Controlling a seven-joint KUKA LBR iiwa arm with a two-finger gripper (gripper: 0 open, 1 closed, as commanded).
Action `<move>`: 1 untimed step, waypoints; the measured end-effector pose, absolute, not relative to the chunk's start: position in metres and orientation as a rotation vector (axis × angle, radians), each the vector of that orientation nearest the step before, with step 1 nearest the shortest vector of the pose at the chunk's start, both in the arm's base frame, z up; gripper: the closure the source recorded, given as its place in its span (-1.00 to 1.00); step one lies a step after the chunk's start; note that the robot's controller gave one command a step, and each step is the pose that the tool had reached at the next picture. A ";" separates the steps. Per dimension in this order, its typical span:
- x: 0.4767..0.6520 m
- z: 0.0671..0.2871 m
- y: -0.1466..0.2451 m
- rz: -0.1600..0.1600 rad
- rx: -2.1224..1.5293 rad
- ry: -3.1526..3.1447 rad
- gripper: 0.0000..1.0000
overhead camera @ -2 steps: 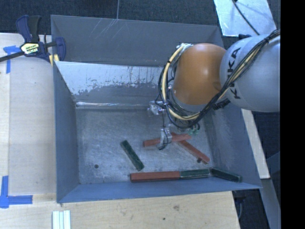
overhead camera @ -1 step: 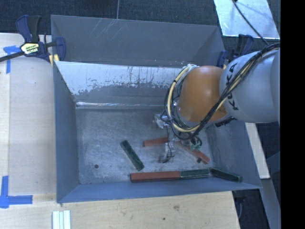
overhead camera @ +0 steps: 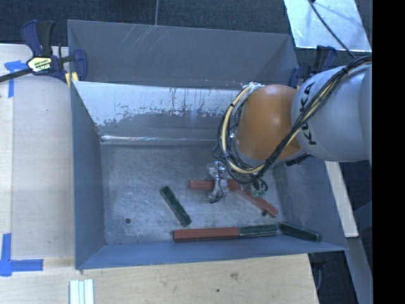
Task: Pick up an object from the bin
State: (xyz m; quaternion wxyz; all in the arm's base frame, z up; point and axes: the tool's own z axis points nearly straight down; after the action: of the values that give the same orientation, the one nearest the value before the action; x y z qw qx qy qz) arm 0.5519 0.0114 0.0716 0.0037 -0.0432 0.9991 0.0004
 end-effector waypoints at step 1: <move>0.503 0.243 -0.014 -0.002 -0.062 3.130 1.00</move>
Offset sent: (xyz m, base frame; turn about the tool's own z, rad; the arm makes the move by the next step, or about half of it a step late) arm -0.0510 -0.0247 0.1667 0.0432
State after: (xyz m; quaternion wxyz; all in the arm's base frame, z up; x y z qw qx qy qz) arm 0.5028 -0.0144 0.2426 0.0053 -0.0199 0.9998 -0.0006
